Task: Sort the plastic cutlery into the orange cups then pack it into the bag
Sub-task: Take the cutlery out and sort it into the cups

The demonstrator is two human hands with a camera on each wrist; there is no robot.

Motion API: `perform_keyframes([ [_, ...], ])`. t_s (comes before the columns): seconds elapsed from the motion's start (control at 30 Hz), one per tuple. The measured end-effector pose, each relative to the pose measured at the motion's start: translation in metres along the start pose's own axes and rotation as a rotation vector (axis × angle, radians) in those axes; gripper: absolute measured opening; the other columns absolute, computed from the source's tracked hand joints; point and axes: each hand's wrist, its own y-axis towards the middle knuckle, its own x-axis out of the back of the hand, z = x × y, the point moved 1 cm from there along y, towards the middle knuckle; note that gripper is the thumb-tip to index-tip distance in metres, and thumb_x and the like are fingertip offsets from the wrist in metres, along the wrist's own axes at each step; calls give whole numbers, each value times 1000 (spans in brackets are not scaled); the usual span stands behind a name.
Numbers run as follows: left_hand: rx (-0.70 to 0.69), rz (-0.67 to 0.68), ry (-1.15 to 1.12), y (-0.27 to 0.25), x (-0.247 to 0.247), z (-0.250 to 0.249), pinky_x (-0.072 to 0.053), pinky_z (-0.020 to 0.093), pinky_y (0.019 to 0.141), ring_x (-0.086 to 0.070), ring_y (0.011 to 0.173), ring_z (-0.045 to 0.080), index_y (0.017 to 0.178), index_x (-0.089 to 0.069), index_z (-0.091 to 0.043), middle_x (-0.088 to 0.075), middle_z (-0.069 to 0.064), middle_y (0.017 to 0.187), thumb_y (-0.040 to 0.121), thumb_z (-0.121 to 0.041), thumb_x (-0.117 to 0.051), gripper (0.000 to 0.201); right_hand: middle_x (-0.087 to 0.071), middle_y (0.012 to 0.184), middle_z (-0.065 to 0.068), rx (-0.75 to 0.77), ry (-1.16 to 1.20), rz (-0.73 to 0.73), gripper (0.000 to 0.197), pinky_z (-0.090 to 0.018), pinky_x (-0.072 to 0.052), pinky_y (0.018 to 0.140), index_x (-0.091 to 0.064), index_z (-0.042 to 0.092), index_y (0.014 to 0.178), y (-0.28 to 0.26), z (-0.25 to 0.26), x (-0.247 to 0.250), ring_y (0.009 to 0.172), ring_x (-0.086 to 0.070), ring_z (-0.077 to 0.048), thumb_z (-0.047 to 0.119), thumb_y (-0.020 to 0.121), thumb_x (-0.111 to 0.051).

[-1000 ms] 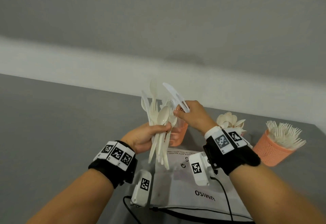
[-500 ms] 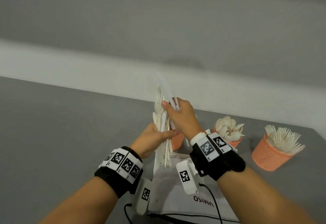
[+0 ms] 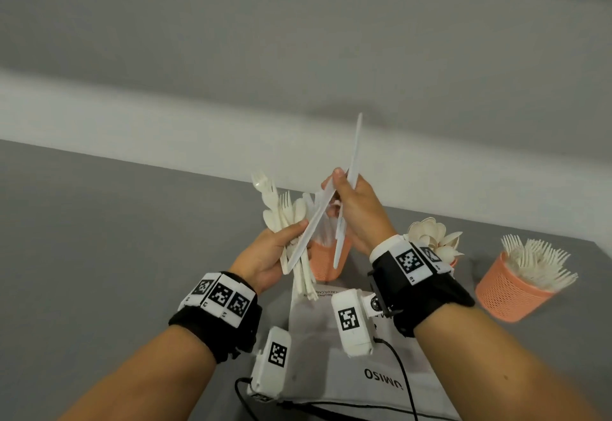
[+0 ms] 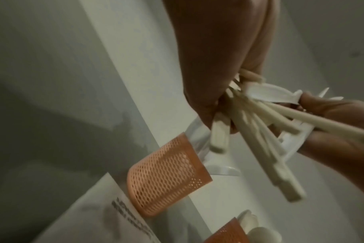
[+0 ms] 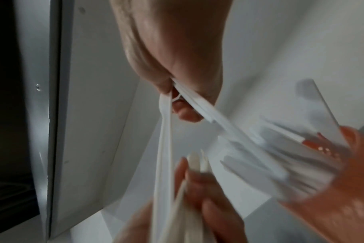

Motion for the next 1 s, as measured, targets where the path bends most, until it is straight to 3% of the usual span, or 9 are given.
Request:
perform_keyframes([
  [0.1, -62, -72, -17, 3, 3, -4, -52, 22, 51, -55, 49, 10, 80, -55, -7, -53, 2, 59, 93, -8, -52, 13, -61, 78, -6, 67, 154, -92, 35, -29, -59, 67, -50, -1, 108, 10, 11, 13, 65, -64, -13, 29, 100, -35],
  [0.17, -102, -122, 31, 4, 10, -9, -49, 22, 51, -51, 49, 9, 81, -54, -10, -48, 2, 64, 92, -10, -54, 12, -59, 75, -8, 118, 253, -177, 24, -32, -59, 63, -46, 6, 105, 17, 18, 23, 56, -61, -15, 27, 100, -34],
  [0.27, -130, -127, 122, 4, 17, -14, -46, 22, 50, -47, 47, 8, 81, -54, -12, -47, 0, 64, 93, -14, -54, 12, -45, 62, -1, 196, 244, -335, 12, -24, -47, 47, -44, 21, 88, 27, 21, 31, 44, -43, -10, 28, 98, -41],
  [0.37, -164, -78, 157, 2, 14, -17, -44, 21, 47, -42, 45, 8, 84, -53, -14, -46, -1, 63, 93, -15, -54, 9, -35, 56, 2, 237, 271, -399, 19, -21, -29, 40, -43, 21, 77, 38, 15, 23, 41, -31, -6, 26, 94, -50],
  [0.53, -197, 25, 165, -1, 16, -17, -38, 19, 43, -37, 40, 7, 76, -50, -15, -36, -2, 54, 85, -11, -62, 16, -42, 59, 0, 186, 0, -331, 27, -20, -40, 51, -44, 19, 69, 44, -28, 4, 50, -42, -11, 30, 92, -53],
  [0.6, -189, 57, 140, -2, 20, -16, -37, 19, 43, -36, 39, 7, 83, -49, -11, -35, -4, 49, 78, -12, -64, 15, -46, 65, -1, 128, -118, -283, 27, -16, -42, 58, -46, 17, 71, 43, -50, 3, 59, -47, -11, 31, 93, -50],
  [0.7, -150, 92, 93, -3, 24, -14, -35, 20, 43, -36, 39, 7, 100, -55, -4, -39, -4, 49, 75, -11, -59, 26, -49, 76, 1, 84, -194, -209, 18, -21, -39, 69, -47, 11, 85, 42, -72, 5, 74, -49, -13, 26, 95, -46],
  [0.87, -95, 194, 103, -3, 17, -14, -37, 21, 47, -40, 41, 9, 99, -54, 0, -47, -2, 53, 73, -14, -56, 29, -46, 78, 5, 14, -327, -94, 17, -29, -36, 80, -40, 10, 92, 40, -86, 6, 77, -48, -12, 25, 99, -36],
  [1.0, -91, 258, 173, 0, 13, -15, -40, 20, 51, -44, 44, 8, 112, -44, 1, -52, -2, 56, 74, -17, -63, 46, -48, 102, -3, 31, -379, 15, 27, -22, -38, 81, -44, 12, 110, 36, -78, 10, 96, -48, -15, 30, 92, -52],
])
